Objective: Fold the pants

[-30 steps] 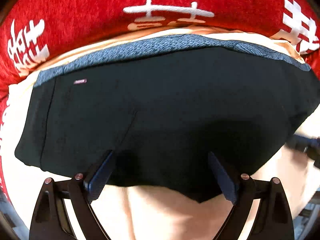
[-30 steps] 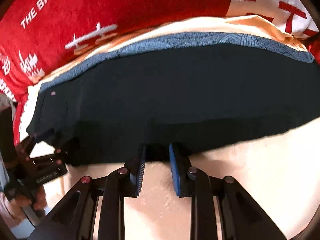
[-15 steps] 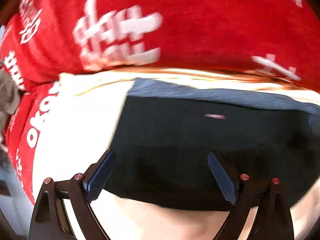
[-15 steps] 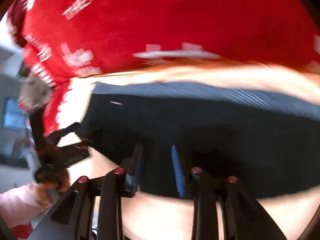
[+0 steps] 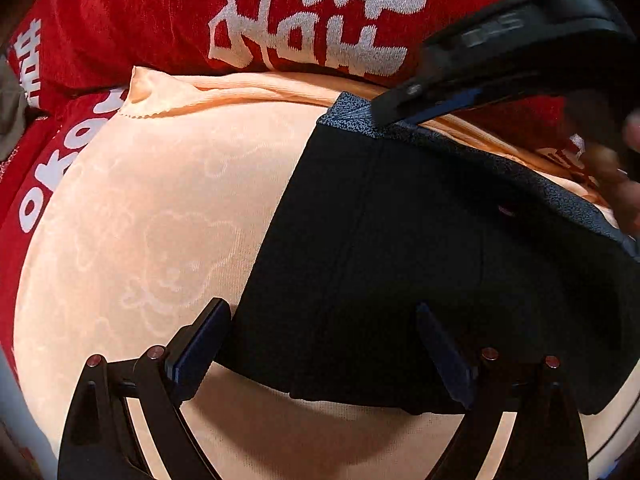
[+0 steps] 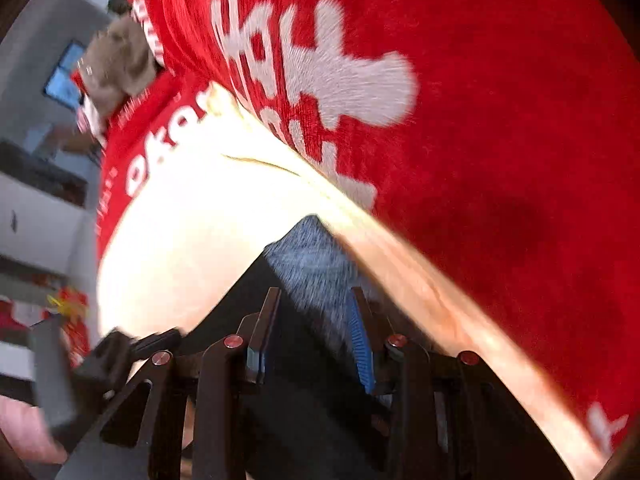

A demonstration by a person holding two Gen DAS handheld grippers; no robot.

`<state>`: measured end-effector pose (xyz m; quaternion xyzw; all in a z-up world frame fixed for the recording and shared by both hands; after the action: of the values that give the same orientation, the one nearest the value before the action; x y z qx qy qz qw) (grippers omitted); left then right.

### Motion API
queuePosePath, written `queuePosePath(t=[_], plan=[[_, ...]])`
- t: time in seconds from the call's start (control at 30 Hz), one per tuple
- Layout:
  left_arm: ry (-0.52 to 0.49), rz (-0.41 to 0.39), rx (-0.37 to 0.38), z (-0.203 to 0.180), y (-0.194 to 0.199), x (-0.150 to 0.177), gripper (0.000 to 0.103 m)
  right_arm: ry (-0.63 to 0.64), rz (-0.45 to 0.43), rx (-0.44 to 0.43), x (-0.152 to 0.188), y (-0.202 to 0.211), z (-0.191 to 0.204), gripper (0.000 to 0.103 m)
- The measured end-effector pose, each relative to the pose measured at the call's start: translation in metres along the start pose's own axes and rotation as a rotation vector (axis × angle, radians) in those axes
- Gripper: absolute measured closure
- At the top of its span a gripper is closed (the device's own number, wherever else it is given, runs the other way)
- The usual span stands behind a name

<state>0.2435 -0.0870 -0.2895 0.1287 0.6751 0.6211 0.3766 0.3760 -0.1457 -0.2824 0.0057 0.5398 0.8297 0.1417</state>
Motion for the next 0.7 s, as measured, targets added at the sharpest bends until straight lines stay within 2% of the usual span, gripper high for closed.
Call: queuePosePath(t=[0.1,0.17,0.2,0.3,0.33,0.37,0.4,0.5,0.6,0.7], plan=[[0.003,-0.01,0.012,0.0,-0.002,0.001,0.007,0.012,0.038,0.017,-0.01,-0.02,0.001,0.067],[0.016,-0.014,0.026,0.005,-0.003,0.005,0.006,-0.002,0.042,0.024,-0.016,-0.027,-0.001,0.061],[0.018,-0.016,0.028,0.007,-0.004,0.007,0.006,-0.019,0.035,0.03,-0.02,-0.029,-0.002,0.054],[0.011,-0.02,0.02,-0.001,0.007,0.006,0.006,-0.05,0.049,0.032,-0.022,-0.031,-0.006,0.053],[0.012,-0.021,0.021,0.001,0.006,0.006,0.006,-0.053,0.062,0.028,-0.021,-0.033,-0.005,0.064],[0.013,-0.02,0.023,0.001,0.006,0.006,0.006,-0.058,0.074,0.013,-0.021,-0.034,-0.003,0.081],[0.017,-0.018,0.024,0.001,0.007,0.005,0.006,-0.046,0.086,0.009,-0.018,-0.033,-0.001,0.094],[0.029,-0.004,0.018,0.005,0.01,0.007,0.006,0.015,0.073,0.023,-0.016,-0.025,0.014,0.095],[0.048,0.001,0.01,0.007,0.012,0.01,0.006,-0.015,0.049,-0.059,-0.022,-0.011,0.027,0.095],[0.04,0.005,-0.005,0.008,0.013,0.009,0.006,-0.014,0.077,0.013,-0.02,-0.032,0.019,0.095]])
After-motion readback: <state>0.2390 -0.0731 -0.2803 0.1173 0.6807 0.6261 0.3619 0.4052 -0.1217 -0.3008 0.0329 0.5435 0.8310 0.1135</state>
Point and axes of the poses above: each gripper's, at about its wrist camera, not at the fingertips, and y roughly against the way its jaws point, z to its left, x to its underside, the point moved 8 cm from there along -y, roughly the way its jaws point, and after that the axes turned 14 degrees about -y, right-handed, at the moved point
